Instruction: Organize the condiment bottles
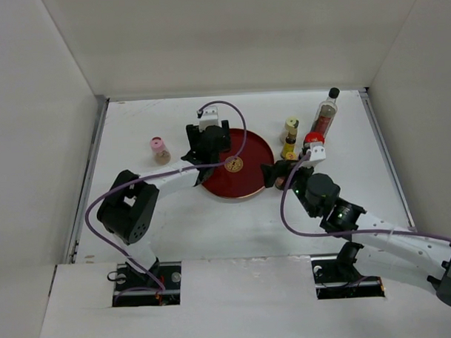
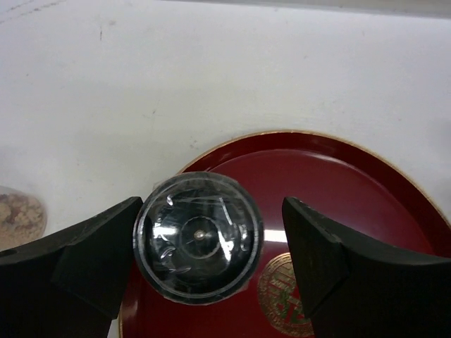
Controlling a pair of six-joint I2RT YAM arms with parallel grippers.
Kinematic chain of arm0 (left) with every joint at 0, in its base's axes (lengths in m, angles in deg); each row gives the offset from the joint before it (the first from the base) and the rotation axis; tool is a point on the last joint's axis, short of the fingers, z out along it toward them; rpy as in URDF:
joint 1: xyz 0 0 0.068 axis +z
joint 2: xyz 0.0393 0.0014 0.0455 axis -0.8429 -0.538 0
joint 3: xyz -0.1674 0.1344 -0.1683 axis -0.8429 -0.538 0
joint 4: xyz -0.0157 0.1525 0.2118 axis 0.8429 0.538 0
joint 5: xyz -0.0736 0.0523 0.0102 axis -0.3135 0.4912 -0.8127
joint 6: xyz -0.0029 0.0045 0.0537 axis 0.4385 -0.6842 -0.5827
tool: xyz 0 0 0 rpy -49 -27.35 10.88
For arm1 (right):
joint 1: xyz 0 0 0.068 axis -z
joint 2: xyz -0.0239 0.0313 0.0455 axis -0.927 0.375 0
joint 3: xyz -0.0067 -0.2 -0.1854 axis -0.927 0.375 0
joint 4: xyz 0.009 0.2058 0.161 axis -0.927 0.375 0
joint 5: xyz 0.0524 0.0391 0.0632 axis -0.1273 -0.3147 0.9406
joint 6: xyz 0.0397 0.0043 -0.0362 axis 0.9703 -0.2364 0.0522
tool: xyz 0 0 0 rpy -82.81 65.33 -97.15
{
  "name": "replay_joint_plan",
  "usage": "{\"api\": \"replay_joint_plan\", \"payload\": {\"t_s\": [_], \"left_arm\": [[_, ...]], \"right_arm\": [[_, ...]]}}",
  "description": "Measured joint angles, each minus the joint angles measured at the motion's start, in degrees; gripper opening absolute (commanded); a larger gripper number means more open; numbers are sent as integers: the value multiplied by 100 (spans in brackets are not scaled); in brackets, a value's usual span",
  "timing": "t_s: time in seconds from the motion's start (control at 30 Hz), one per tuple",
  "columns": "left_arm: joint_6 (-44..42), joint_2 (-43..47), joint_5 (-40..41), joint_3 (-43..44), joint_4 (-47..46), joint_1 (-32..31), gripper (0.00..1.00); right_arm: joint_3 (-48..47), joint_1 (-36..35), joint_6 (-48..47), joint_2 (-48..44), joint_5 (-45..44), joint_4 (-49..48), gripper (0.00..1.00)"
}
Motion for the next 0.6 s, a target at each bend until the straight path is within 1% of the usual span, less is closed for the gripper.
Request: {"api": "replay_joint_plan", "payload": {"t_s": [0.07,0.17,0.27,0.4,0.53,0.6], "left_arm": [[-15,2,50,0,-133,-61,89],[-42,42,109,-42,-256,-155,94],[-52,304,142,-262,-317,-245,97],[-24,1121,166,-761,-415,-404,97],[116,2184,168,-1346,-669,-557,97],[225,2632,168,-1635,-765,-564,97]], "right_arm": [[-50,-2,-35,-170,-247,221,100],[-155,39,-74,-378,-601,470,100],[-319,297,-96,-361,-846,776,100],[-632,726,-94,83,-981,1217,100],[-826,1045,-92,623,-914,1482,100],[-866,1193,-72,841,-807,1558,96]]}}
